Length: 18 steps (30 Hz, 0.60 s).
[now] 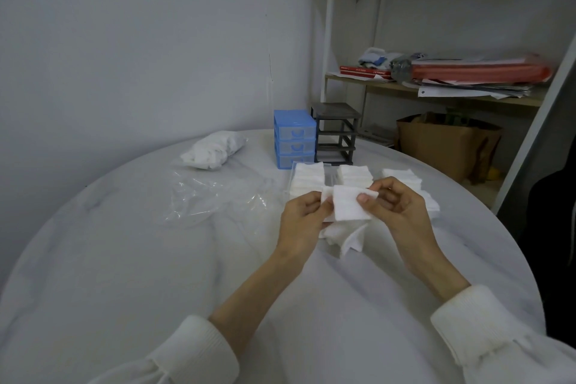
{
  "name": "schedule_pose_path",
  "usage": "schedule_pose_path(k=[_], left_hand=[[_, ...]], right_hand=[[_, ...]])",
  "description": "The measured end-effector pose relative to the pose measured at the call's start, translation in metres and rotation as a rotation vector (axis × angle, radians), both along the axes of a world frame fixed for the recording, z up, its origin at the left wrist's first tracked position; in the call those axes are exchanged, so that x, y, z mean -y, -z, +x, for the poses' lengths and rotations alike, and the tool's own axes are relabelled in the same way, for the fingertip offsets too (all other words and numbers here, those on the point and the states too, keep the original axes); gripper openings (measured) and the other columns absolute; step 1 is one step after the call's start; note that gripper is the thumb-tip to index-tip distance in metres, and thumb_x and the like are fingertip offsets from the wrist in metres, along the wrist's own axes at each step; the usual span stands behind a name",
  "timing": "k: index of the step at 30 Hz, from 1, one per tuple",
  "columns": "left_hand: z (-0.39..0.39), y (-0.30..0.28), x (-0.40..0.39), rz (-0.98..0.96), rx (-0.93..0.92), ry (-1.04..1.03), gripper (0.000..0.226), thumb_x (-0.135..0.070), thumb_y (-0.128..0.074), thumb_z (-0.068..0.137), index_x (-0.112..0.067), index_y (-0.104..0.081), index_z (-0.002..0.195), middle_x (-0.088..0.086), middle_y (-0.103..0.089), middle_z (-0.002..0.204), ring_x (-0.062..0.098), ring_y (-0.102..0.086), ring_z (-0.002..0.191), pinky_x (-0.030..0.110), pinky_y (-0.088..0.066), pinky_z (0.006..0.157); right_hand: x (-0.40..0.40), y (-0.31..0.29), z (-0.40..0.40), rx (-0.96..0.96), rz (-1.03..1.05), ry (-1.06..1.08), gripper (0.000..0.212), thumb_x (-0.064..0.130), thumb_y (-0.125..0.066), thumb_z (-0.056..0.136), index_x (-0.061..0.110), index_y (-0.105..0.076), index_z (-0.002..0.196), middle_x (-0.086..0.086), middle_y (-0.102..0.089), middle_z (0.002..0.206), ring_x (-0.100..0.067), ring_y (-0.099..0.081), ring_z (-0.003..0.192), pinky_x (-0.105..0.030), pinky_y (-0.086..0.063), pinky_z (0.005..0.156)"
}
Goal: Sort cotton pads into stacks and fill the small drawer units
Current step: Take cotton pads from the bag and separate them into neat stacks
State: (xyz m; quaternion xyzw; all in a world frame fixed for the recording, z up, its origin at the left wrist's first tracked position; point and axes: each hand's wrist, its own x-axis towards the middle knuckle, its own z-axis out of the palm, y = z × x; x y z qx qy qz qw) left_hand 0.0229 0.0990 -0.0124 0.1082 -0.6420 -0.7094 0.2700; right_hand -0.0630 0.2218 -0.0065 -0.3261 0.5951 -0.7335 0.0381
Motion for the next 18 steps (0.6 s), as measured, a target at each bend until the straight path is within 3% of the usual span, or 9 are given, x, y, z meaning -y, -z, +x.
schedule_pose_path(k=[4, 9, 14, 18], left_hand=[[0.0025, -0.0035, -0.0047, 0.035, -0.025, 0.082, 0.018, -0.006, -0.051, 0.094, -0.005, -0.067, 0.102, -0.003, -0.073, 0.083, 0.007, -0.07, 0.077, 0.015, -0.052, 0.064], [0.0039, -0.0078, -0.0085, 0.079, -0.008, 0.088, 0.024, -0.008, -0.044, 0.097, -0.009, -0.068, 0.095, -0.003, -0.071, 0.082, 0.004, -0.069, 0.073, 0.013, -0.051, 0.063], [0.0017, -0.0086, -0.0085, 0.135, 0.026, 0.071, 0.022, -0.017, -0.045, 0.098, -0.016, -0.066, 0.091, 0.002, -0.07, 0.089, 0.011, -0.068, 0.083, 0.016, -0.055, 0.07], [0.0031, -0.0074, -0.0097, 0.08, -0.015, 0.12, 0.015, -0.009, -0.054, 0.093, -0.004, -0.066, 0.1, 0.002, -0.07, 0.087, 0.007, -0.069, 0.077, 0.015, -0.052, 0.067]], right_hand=[[0.0029, 0.0013, 0.001, -0.015, 0.028, 0.029, 0.019, -0.002, -0.069, 0.076, 0.01, -0.055, 0.082, -0.002, -0.059, 0.085, 0.001, -0.06, 0.066, -0.012, -0.048, 0.059], [0.0032, 0.0006, 0.0014, -0.027, 0.037, 0.079, 0.023, -0.001, -0.071, 0.075, 0.013, -0.055, 0.079, 0.002, -0.058, 0.079, 0.002, -0.055, 0.059, -0.011, -0.048, 0.057], [0.0044, 0.0042, -0.0002, -0.044, 0.084, 0.126, 0.022, 0.004, -0.074, 0.074, 0.013, -0.054, 0.078, -0.001, -0.056, 0.077, -0.007, -0.054, 0.068, -0.017, -0.048, 0.061], [0.0049, 0.0044, 0.0002, -0.073, 0.134, 0.18, 0.023, 0.008, -0.074, 0.075, 0.018, -0.054, 0.08, 0.004, -0.059, 0.081, -0.007, -0.057, 0.073, -0.018, -0.05, 0.062]])
